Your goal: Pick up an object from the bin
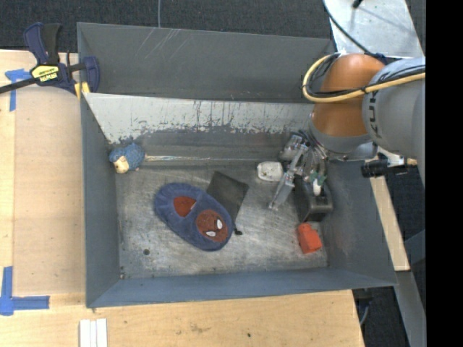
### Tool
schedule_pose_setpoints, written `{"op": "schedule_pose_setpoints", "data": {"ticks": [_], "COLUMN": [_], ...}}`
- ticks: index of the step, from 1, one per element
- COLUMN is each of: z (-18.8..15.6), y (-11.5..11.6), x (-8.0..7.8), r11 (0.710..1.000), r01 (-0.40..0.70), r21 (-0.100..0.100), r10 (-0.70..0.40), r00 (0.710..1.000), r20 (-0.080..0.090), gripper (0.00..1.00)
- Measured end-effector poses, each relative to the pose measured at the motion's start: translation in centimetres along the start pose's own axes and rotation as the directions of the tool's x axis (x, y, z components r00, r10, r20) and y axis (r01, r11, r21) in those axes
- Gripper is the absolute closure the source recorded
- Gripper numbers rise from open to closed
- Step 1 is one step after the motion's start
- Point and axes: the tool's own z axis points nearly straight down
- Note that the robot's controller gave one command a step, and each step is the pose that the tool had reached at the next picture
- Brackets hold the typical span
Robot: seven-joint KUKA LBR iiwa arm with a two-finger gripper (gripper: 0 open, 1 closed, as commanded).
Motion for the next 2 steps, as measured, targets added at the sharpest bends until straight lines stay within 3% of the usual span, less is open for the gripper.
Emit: {"op": "schedule_pose_setpoints", "data": {"ticks": [1, 2], "z": [0.37, 0.29], "y": [0.71, 1.57], "x": [0.07, -0.36], "r11": [1.000, 1.000], "r01": [-0.004, 0.002], "r21": [0.012, -0.007], "r10": [0.004, -0.002], "r00": [1.000, 0.999], "r20": [0.005, 0.037], "gripper": [0.00, 1.00]}}
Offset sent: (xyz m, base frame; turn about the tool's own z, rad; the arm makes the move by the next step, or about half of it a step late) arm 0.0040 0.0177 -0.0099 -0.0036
